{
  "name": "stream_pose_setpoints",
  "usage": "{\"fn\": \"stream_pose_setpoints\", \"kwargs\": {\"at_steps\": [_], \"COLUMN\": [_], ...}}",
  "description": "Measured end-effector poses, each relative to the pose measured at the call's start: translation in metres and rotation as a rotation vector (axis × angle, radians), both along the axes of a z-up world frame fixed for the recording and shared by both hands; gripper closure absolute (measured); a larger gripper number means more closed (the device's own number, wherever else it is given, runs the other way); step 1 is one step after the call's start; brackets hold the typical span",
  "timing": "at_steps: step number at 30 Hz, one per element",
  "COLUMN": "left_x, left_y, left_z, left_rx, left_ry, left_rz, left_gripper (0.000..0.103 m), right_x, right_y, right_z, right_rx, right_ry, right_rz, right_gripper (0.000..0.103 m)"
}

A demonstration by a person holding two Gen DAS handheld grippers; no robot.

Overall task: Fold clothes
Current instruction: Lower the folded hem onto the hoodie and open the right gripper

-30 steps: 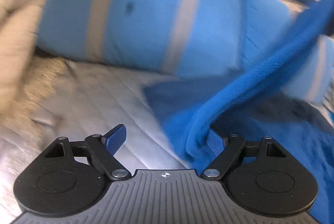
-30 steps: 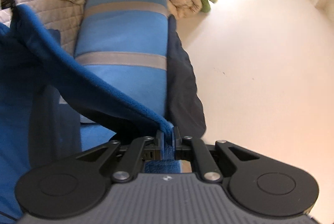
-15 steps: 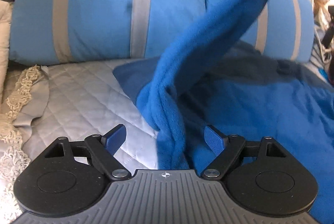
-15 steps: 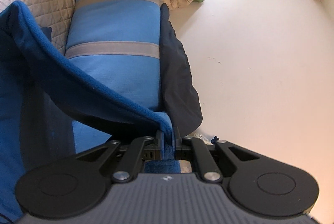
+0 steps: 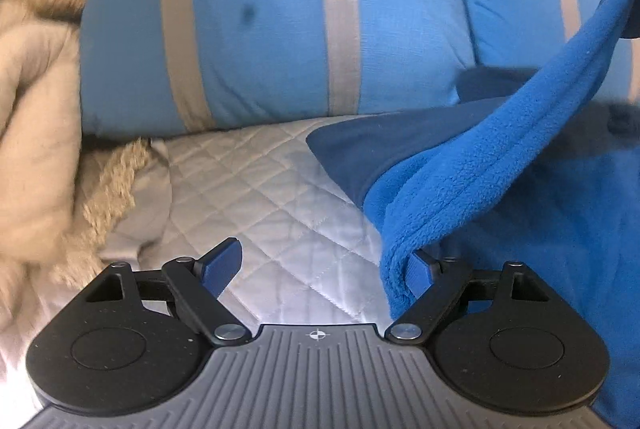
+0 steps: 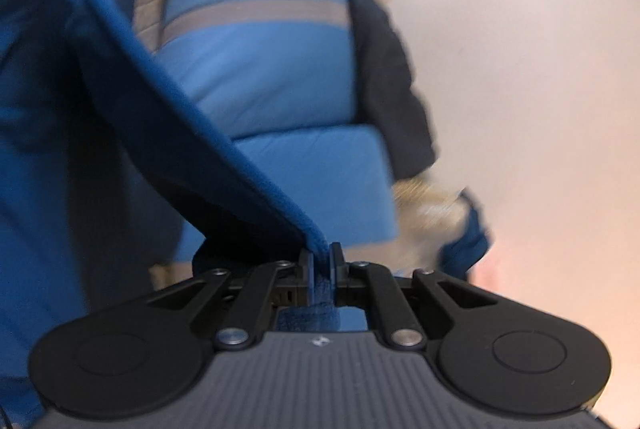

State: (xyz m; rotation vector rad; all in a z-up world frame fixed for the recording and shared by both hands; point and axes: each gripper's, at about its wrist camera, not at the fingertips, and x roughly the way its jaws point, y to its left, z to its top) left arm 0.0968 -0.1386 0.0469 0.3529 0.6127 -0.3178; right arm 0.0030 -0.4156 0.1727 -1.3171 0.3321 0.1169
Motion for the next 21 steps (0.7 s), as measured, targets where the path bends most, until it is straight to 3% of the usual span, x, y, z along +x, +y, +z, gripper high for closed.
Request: {"fn": "stream_pose_setpoints", "kwargs": {"at_steps": [4,18,21], "left_x": [-0.004,0.004,0.005], "left_y": [-0.006,0.003,0.002], "left_z": [-0.002,0.000,0.000], "left_rx": [0.062,0.080,0.098], "left_ry": [-0.030,-0.002,-0.003], "left_rz": [-0.018,0.044,0.052], "left_gripper": [0.019,0.019,0.019], "right_x": [-0.018,-0.122,-0.130], "right_y": [-0.021,-0.029,-0.027], "right_z": [-0.037,-0.146,-0.153], "right_rx": [0.031,0.182,0.265], "right_ry": [0.064,0.433,0.545], "right_rz": [-0.023,0.035,0.044], "right_gripper": [0.097,0.097,0.097]}}
